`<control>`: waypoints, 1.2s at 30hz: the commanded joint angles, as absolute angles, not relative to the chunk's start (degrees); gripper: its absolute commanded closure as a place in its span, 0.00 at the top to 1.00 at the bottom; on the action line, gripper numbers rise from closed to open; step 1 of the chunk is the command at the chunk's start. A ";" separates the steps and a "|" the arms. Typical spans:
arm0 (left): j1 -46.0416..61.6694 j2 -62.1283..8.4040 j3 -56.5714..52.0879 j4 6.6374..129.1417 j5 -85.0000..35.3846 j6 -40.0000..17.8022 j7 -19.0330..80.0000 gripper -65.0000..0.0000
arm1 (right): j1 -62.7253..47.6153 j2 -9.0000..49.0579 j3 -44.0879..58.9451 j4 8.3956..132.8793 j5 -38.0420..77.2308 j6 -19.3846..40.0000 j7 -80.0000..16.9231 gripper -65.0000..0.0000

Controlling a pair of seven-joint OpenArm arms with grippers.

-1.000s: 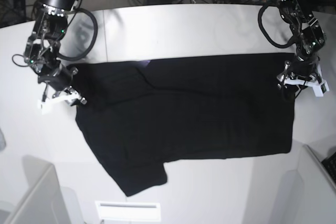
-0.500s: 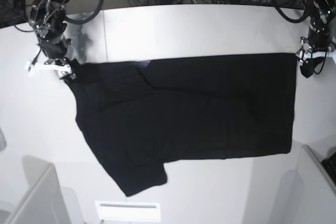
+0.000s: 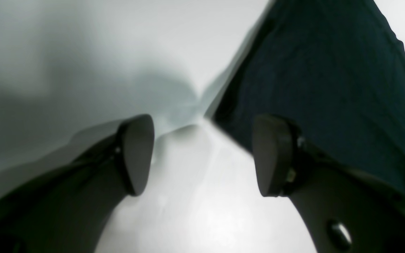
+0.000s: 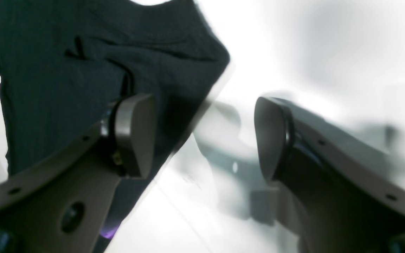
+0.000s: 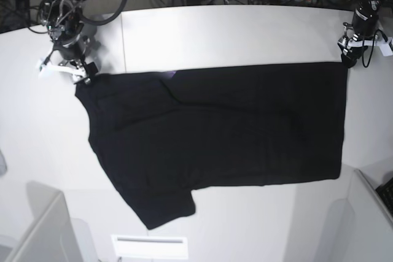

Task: Fold the T-shirt properly
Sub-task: 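Drag the held shoulder edge further back with both grippers, then release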

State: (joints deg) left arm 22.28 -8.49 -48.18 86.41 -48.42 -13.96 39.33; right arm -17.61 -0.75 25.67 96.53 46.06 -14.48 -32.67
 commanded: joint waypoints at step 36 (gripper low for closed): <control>13.49 -9.80 -45.05 75.91 -49.36 -14.55 38.64 0.00 | -12.00 -0.22 26.15 88.13 46.02 -11.21 -32.48 0.00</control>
State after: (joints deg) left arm 12.95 -9.10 -44.99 75.42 -50.04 -15.25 37.30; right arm -11.86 -0.34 25.93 87.55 46.30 -10.50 -31.57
